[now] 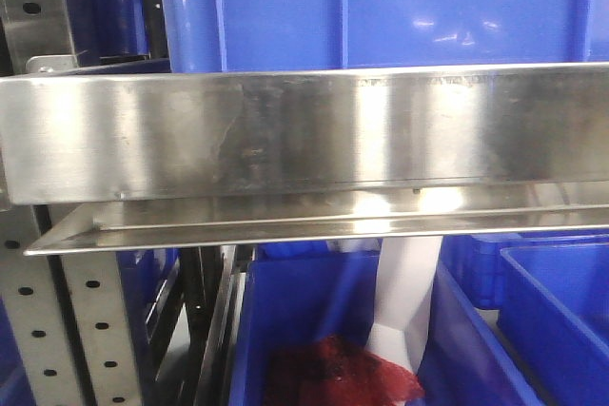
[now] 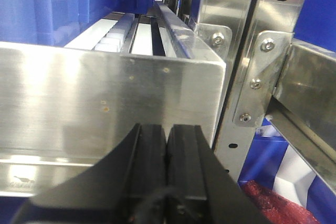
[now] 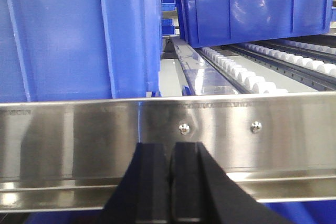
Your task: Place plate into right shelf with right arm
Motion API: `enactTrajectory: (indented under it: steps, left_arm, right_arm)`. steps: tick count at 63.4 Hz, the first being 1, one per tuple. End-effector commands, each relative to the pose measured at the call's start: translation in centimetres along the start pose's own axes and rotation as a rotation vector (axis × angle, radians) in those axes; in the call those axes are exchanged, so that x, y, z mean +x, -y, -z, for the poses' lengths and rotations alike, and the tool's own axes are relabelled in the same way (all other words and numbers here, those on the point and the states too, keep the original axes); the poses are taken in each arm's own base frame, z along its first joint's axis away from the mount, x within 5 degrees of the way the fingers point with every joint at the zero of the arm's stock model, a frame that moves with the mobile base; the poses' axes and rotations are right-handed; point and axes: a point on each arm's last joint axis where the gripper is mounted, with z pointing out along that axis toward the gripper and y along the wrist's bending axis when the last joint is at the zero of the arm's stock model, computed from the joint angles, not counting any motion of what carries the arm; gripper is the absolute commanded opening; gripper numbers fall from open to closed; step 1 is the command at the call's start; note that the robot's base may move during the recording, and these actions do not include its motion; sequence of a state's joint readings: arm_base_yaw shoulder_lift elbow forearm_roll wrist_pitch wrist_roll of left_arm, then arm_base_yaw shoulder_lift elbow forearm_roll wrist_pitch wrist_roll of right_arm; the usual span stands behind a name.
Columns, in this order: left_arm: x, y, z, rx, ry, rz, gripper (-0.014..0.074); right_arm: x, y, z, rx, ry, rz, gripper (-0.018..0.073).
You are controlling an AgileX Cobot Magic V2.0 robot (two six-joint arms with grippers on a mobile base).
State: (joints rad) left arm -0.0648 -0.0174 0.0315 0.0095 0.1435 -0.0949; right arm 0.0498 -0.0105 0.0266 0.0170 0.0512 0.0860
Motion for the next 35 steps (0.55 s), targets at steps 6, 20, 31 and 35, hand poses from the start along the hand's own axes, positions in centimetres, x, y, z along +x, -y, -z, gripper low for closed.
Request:
enactTrajectory:
  steps: [6,20,31,35]
  left_arm:
    - [-0.45,0.08,0.00,0.015,0.077,0.008,-0.0047]
    - [-0.45,0.08,0.00,0.015,0.077,0.008,-0.0047]
    - [-0.45,0.08,0.00,0.015,0.077,0.008,-0.0047]
    - [-0.45,0.08,0.00,0.015,0.077,0.008,-0.0047]
  right_arm:
    - [-0.95,-0.09,0.16,-0.009,0.097,0.015,0.0056]
    - [-0.95,-0.09,0.16,-0.009,0.097,0.015,0.0056]
    - [-0.95,-0.09,0.16,-0.009,0.097,0.015,0.0056]
    - [-0.95,-0.09,0.16,-0.009,0.097,0.015,0.0056]
